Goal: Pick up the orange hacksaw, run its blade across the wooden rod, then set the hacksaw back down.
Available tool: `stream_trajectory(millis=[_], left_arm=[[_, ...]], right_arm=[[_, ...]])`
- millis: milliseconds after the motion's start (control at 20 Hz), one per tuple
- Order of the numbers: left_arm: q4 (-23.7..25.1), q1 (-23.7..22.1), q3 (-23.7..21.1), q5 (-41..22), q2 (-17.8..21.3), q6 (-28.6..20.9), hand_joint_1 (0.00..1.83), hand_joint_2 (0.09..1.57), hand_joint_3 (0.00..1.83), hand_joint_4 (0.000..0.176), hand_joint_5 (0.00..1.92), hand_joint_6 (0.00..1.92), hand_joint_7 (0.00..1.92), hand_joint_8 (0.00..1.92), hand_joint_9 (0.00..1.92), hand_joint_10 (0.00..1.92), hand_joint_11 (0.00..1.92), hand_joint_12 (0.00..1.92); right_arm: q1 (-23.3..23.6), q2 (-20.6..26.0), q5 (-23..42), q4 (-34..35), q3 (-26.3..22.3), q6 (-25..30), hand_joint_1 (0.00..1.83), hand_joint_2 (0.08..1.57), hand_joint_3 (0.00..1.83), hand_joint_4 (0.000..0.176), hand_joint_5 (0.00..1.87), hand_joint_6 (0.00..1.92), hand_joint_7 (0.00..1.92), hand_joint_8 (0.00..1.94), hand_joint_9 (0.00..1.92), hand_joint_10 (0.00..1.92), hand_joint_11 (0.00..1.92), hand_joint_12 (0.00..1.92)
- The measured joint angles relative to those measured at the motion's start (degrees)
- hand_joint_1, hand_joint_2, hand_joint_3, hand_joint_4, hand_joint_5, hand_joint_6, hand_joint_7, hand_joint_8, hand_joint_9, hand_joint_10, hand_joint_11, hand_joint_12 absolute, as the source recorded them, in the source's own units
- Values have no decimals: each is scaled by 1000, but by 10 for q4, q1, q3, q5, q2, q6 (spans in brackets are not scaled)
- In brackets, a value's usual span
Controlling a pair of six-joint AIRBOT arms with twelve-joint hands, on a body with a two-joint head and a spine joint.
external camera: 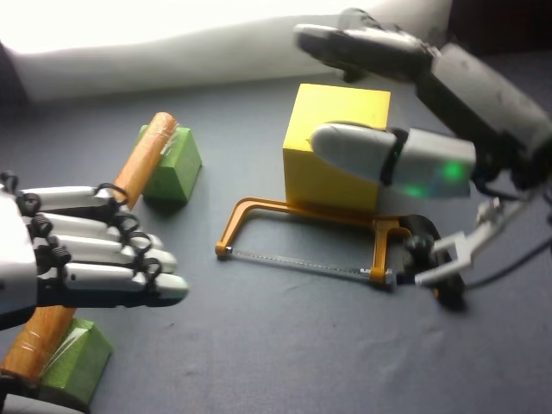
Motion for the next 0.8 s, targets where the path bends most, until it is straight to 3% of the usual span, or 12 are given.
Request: stream_trajectory(millis=[50, 100, 150, 200, 250, 300, 350, 400, 550, 600, 650, 800], left_arm=[[7, 0, 14, -32, -10, -4, 199, 1207, 1, 0, 544, 15, 595, 22, 669, 90, 320, 1008], [28, -1, 31, -69, -16, -4, 324, 1215, 1, 0, 815, 54, 893, 84, 871, 335, 517, 1212], [31, -1, 32, -74, -17, -3, 324, 1215, 1, 0, 815, 54, 893, 84, 871, 335, 517, 1212], [53, -1, 43, -108, -21, -4, 396, 1231, 1, 0, 868, 331, 950, 254, 757, 890, 567, 1392], [68, 0, 45, -122, -24, -4, 466, 1222, 0, 32, 532, 1421, 695, 1201, 671, 1397, 603, 1614], [80, 1, 45, -130, -24, -4, 456, 1228, 2, 63, 396, 1767, 618, 1592, 636, 1651, 571, 1796], [84, 1, 45, -134, -24, -8, 472, 1253, 6, 56, 350, 1890, 625, 1855, 651, 1867, 631, 1896], [78, 1, 45, -148, -24, -8, 516, 1271, 7, 43, 352, 1915, 659, 1908, 696, 1910, 722, 1916], [70, 3, 45, -154, -24, -8, 627, 1250, 0, 98, 994, 1921, 1138, 1921, 1210, 1921, 1271, 1921], [73, 4, 45, -155, -24, -8, 585, 1298, 0, 64, 1240, 1921, 1319, 1921, 1408, 1921, 1466, 1921], [76, 8, 45, -156, -24, -8, 608, 1306, 0, 0, 1345, 1921, 1425, 1921, 1513, 1921, 1589, 1921], [85, 8, 45, -159, -24, -8, 608, 1334, 6, 0, 1360, 1921, 1464, 1921, 1548, 1921, 1633, 1921]], right_arm=[[21, 11, -25, -72, 9, 27, 474, 1128, 0, 0, 818, 107, 888, 146, 833, 465, 572, 1370], [43, 23, -53, -187, 26, 83, 448, 1179, 4, 0, 804, 1014, 970, 1100, 930, 1344, 839, 1811], [46, 24, -56, -203, 28, 94, 448, 1179, 4, 0, 804, 1014, 970, 1100, 930, 1344, 839, 1811], [68, 32, -79, -328, 46, 169, 458, 1202, 2, 0, 639, 1699, 815, 1882, 915, 1898, 1055, 1917], [78, 35, -82, -414, 57, 220, 390, 1246, 6, 0, 855, 1912, 1014, 1939, 1180, 1920, 1358, 1921], [82, 36, -77, -503, 69, 258, 369, 1258, 2, 0, 973, 1921, 1119, 1941, 1297, 1921, 1485, 1921], [87, 35, -68, -561, 77, 279, 335, 1289, 7, 0, 1058, 1921, 1195, 1941, 1357, 1921, 1555, 1921], [103, 35, -33, -689, 94, 335, 334, 1300, 6, 0, 1095, 1921, 1242, 1941, 1395, 1921, 1582, 1921], [156, 24, 62, -857, 127, 371, 329, 1346, 8, 0, 1178, 1921, 1353, 1941, 1513, 1921, 1662, 1921], [172, 19, 83, -881, 134, 372, 337, 1380, 14, 0, 1195, 1921, 1377, 1941, 1531, 1921, 1684, 1921], [189, 13, 101, -905, 141, 373, 345, 1419, 18, 0, 1194, 1921, 1392, 1941, 1534, 1921, 1683, 1921], [213, 5, 118, -908, 161, 379, 409, 1450, 4, 0, 1186, 1921, 1372, 1941, 1512, 1921, 1671, 1921]])
